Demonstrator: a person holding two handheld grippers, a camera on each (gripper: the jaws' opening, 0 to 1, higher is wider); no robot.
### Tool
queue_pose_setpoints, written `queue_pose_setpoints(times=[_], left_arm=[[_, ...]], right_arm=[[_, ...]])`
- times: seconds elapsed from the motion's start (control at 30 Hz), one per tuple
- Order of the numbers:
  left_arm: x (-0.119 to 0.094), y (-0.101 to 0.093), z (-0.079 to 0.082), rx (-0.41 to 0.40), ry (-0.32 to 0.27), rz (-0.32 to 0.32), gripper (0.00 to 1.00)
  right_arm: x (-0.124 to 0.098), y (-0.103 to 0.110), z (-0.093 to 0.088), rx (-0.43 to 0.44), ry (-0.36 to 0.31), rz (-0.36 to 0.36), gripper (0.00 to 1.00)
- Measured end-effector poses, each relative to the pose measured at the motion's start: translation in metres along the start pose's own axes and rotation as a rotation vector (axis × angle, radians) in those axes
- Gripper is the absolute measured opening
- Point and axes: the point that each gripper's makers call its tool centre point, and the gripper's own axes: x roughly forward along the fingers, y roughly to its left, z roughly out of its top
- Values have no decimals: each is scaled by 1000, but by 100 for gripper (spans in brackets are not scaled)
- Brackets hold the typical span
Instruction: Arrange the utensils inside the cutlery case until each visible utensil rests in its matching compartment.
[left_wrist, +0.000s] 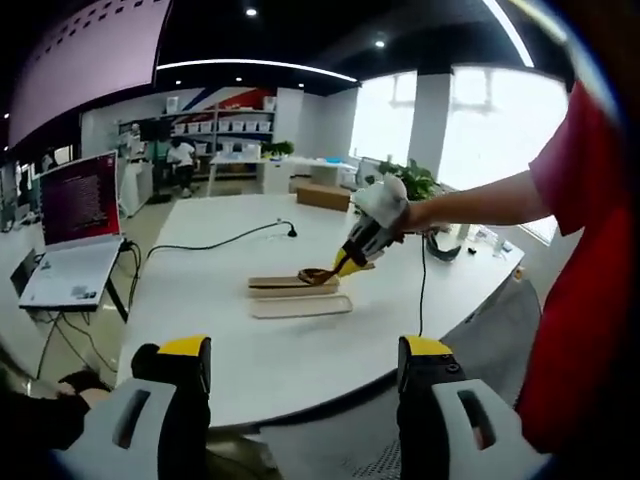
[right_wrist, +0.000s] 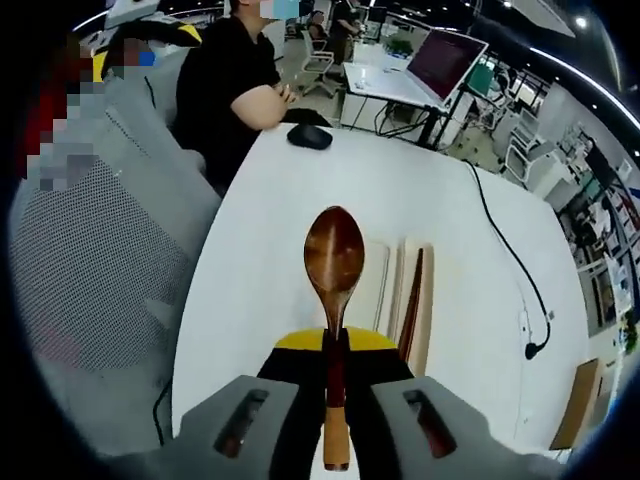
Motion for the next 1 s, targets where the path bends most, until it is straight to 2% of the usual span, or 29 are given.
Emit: queue_pose_setpoints(times=[0.2, 0.27, 0.4, 0.47, 0.6, 0.73, 1.0], left_arm=[[3, 2, 0, 24, 14, -7, 78], [2, 2, 6, 0, -15, -16, 79], [-1, 7, 14, -40, -53, -13, 80], [-2, 8, 13, -43, -54, -12, 80], [-5, 8, 7, -43, -52, -15, 81], [-8, 8, 3, -59, -51, -16, 81], [-7, 13, 0, -47, -38, -8, 81]], right_arm=[[-12, -9, -1, -29, 27, -3, 2], [-15, -16, -5, -23, 31, -6, 2], [-15, -16, -9, 43, 23, -7, 2], [-12, -16, -13, 73, 34, 5, 2], [-13, -10, -8, 86, 43, 29, 2], [-19, -16, -6, 39, 84, 44, 2], [-32, -37, 0, -30, 121, 35, 2]])
